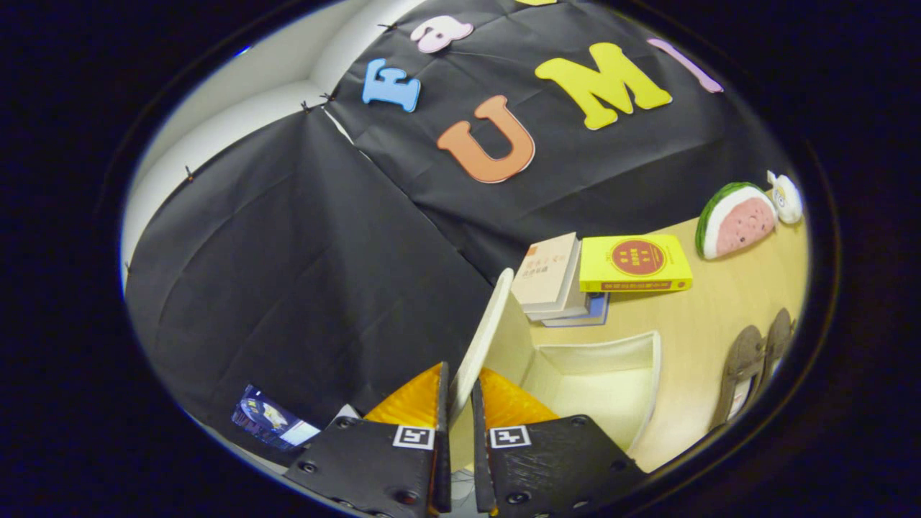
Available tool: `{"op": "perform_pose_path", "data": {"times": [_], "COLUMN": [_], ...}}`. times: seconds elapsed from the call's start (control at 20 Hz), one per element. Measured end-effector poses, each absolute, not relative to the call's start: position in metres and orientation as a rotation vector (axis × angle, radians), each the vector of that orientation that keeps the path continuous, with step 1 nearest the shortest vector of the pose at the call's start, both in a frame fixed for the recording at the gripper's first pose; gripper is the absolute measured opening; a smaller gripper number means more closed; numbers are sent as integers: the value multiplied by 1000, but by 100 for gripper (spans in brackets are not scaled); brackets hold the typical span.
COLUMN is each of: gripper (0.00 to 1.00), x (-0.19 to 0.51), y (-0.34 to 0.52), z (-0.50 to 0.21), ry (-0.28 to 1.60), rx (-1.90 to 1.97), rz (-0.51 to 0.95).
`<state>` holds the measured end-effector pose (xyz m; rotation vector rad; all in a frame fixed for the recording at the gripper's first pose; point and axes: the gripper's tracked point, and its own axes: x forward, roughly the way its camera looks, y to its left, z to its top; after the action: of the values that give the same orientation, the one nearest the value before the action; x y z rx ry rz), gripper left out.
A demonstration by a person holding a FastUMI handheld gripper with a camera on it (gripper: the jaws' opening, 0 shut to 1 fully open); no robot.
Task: Open the storage box then place both shoes into the box .Put the left shoe in first, then the right shoe, with the right side of both shoes facing outward in a uniform manner.
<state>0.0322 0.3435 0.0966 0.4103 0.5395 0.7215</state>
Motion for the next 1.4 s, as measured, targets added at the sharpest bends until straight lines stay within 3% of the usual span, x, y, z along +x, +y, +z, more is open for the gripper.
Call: {"op": "perform_pose_path", "data": {"times": [0.25,0.4,0.55,0.75,1.0,1.4], "gripper": [46,81,94,94,94,94], "x": [15,8,-4,-23,-29,32], "y": [383,409,430,453,439,329], "z": [89,87,80,81,74,30], "ry": [556,546,565,561,539,498], "rx": [400,375,347,319,257,111], "rz": [807,841,893,981,985,718]}}
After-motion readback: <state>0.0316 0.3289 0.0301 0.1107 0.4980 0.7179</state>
